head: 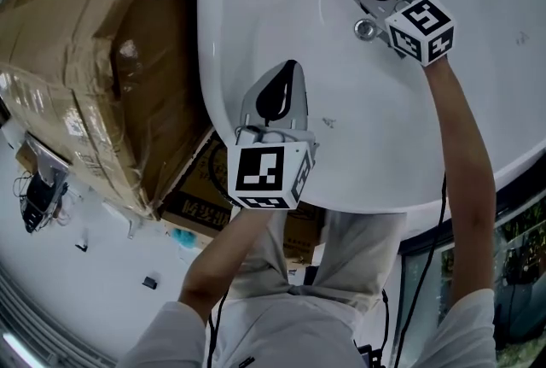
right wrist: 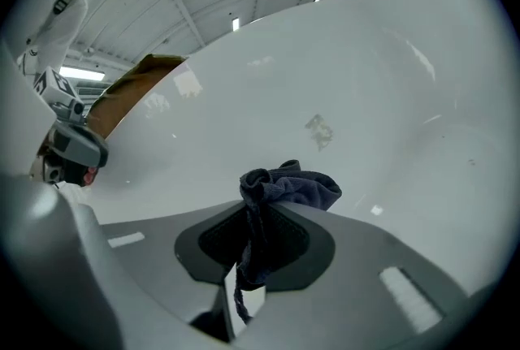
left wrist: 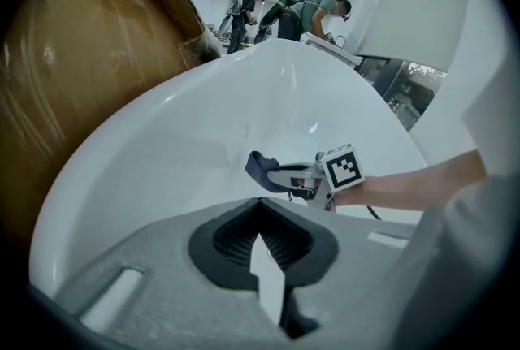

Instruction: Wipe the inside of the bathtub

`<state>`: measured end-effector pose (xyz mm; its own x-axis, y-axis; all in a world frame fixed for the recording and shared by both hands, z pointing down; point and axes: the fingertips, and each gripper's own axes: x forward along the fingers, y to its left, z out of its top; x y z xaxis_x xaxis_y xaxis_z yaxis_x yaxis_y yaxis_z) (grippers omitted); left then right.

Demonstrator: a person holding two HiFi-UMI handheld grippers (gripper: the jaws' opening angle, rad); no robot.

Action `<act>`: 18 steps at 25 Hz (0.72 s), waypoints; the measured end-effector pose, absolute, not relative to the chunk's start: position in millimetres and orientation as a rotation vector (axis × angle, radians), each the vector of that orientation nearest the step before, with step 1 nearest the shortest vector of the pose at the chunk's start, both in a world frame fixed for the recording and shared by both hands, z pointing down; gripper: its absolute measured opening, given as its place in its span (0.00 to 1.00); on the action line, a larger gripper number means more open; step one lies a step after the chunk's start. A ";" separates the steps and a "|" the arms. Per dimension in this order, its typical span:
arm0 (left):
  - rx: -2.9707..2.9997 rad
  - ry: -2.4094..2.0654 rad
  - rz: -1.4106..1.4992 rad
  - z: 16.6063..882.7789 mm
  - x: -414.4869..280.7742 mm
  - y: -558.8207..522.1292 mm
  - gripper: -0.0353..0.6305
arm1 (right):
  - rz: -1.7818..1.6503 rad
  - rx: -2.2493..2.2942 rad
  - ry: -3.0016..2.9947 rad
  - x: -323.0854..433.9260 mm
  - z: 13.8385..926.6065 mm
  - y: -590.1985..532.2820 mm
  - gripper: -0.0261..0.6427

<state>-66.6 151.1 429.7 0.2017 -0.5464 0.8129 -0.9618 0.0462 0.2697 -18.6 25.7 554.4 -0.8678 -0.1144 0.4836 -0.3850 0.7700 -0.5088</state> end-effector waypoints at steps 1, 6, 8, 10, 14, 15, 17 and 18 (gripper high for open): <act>1.613 -1.457 0.605 430.2 -66.4 149.4 0.05 | 0.850 0.397 -2.534 -17.2 554.9 15.7 0.11; 1.613 -1.450 0.605 437.8 -64.9 136.7 0.05 | 0.844 0.506 -2.508 -15.7 566.8 -20.9 0.11; 1.618 -1.445 0.608 441.5 -63.5 129.0 0.05 | 0.852 0.559 -2.488 -16.0 576.0 -31.2 0.11; 1.624 -1.435 0.612 446.0 -60.0 121.8 0.05 | 0.861 0.603 -2.465 -15.6 585.7 -41.6 0.11; 1.638 -1.404 0.636 451.7 -57.1 115.1 0.05 | 0.881 0.670 -2.438 -19.4 602.1 -61.6 0.11; 1.640 -1.395 0.643 453.0 -57.4 114.2 0.05 | 0.875 0.690 -2.427 -19.0 606.8 -66.4 0.11; 1.643 -1.378 0.654 456.0 -57.6 112.1 0.05 | 0.860 0.723 -2.401 -16.9 616.3 -75.6 0.11; 1.643 -1.372 0.658 457.5 -58.0 111.1 0.05 | 0.850 0.727 -2.390 -17.3 621.0 -79.1 0.11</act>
<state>-58.0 111.1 457.5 0.2517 -0.4976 0.8301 -0.9588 -0.0117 0.2838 -17.3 -79.1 621.0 -0.7339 -0.3130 0.6028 -0.6233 0.6629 -0.4147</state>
